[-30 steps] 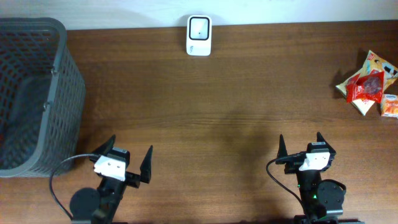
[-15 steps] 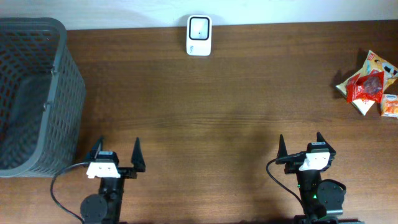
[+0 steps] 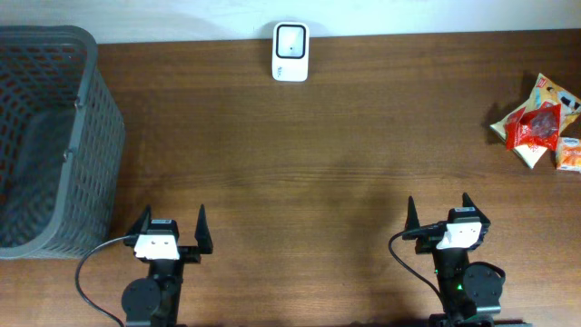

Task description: Scan the item barcode

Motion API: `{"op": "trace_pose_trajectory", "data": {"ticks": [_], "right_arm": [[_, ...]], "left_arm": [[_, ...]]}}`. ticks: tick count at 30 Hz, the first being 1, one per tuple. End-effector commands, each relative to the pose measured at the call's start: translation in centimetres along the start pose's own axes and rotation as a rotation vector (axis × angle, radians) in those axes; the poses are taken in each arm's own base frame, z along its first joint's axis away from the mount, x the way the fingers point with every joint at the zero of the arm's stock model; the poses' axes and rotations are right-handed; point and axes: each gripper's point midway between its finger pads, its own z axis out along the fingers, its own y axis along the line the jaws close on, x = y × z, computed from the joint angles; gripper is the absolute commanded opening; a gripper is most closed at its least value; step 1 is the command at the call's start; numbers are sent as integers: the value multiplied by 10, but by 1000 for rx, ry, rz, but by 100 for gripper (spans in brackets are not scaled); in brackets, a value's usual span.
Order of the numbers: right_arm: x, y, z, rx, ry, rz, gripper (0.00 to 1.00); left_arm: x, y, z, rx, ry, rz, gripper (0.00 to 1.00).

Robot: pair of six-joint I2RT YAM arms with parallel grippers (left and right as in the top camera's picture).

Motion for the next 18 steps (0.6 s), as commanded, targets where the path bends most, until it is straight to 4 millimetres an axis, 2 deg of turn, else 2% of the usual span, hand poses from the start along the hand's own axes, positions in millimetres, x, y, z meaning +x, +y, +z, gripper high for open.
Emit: {"op": "trace_pose_trajectory", "data": {"ticks": [1, 6, 13, 18], "right_arm": [[4, 0, 0, 1, 6, 5, 98], [4, 0, 0, 1, 6, 4, 99], [4, 0, 0, 1, 6, 5, 99], [4, 0, 0, 1, 6, 4, 98]], "left_arm": [[2, 0, 0, -2, 6, 31, 99], [3, 1, 0, -9, 7, 25, 99], [2, 15, -1, -90, 3, 25, 99], [2, 18, -1, -102, 6, 58, 99]]}}
